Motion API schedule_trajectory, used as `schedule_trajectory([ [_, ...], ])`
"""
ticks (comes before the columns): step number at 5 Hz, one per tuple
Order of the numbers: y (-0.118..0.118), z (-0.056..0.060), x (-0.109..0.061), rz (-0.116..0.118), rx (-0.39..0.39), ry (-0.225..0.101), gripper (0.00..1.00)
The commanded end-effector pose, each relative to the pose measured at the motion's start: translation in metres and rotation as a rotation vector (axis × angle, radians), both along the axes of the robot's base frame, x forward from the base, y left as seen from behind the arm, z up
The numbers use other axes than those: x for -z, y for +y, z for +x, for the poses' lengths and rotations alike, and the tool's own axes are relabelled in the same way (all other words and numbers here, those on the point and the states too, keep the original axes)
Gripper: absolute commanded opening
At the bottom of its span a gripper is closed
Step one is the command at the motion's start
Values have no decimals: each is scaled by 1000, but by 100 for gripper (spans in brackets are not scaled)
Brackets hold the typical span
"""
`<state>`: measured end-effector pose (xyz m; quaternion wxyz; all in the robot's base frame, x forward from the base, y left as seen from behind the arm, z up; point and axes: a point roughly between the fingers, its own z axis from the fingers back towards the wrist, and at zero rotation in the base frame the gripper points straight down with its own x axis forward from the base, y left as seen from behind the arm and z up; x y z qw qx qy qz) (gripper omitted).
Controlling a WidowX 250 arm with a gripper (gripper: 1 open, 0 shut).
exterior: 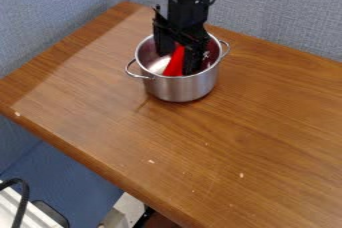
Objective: Move the red object from the metal pot to the table
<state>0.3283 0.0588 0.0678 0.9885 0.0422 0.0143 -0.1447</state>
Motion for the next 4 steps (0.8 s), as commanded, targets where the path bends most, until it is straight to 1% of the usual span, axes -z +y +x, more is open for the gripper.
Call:
schedule_trajectory([
  [1,6,7,-13,8,-13,-46,100],
  [3,7,8,-10,8,-15,-40,100],
  [4,7,8,-9,8,-16,-38,0],
])
